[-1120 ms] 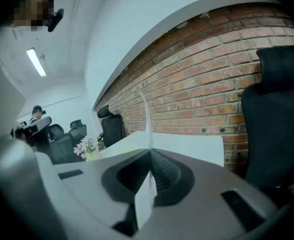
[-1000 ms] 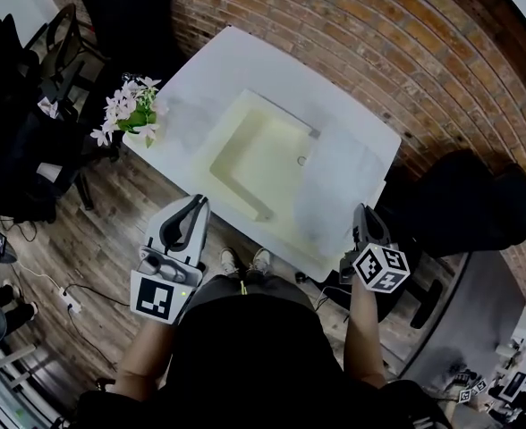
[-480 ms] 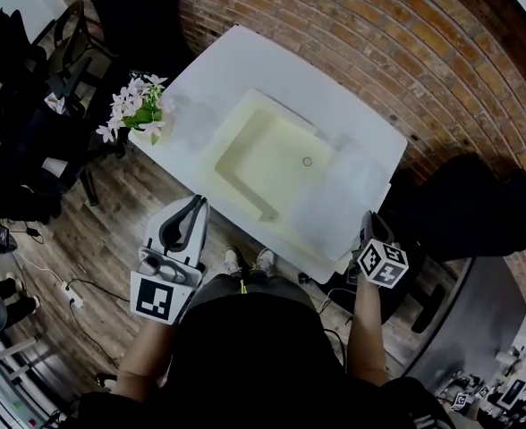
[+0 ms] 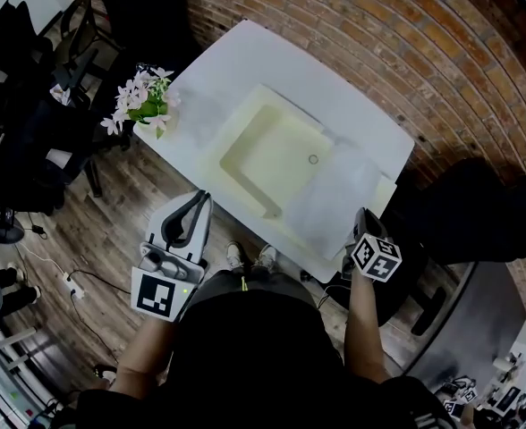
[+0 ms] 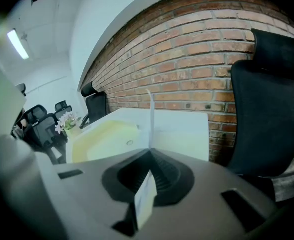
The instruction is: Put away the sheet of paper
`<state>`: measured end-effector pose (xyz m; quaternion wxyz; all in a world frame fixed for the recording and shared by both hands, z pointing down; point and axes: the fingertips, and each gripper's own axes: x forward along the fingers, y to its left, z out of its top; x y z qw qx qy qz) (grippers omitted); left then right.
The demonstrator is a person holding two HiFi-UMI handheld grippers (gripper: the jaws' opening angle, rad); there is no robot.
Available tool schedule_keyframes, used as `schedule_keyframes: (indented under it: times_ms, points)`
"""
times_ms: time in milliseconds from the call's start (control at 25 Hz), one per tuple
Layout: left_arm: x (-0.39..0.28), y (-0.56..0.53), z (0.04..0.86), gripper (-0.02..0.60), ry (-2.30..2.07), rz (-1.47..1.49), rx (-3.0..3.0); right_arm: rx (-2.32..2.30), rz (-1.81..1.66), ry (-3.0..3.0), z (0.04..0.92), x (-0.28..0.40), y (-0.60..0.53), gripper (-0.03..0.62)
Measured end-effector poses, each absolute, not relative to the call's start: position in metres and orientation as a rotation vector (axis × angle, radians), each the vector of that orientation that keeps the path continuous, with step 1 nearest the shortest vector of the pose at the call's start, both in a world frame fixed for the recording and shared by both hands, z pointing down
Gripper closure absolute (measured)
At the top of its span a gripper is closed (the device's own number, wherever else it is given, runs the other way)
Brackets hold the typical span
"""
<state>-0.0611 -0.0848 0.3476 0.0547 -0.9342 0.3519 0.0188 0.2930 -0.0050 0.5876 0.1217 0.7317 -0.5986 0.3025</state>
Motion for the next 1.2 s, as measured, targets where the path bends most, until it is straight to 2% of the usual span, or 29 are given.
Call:
schedule_keyframes:
  times_ms: [1200]
  points:
    - [-0.086,-0.096,0.353,0.545,1.198,-0.013,-2.791,2.118,1.031,-1.773,0.642,0.256,-0.058,0.579]
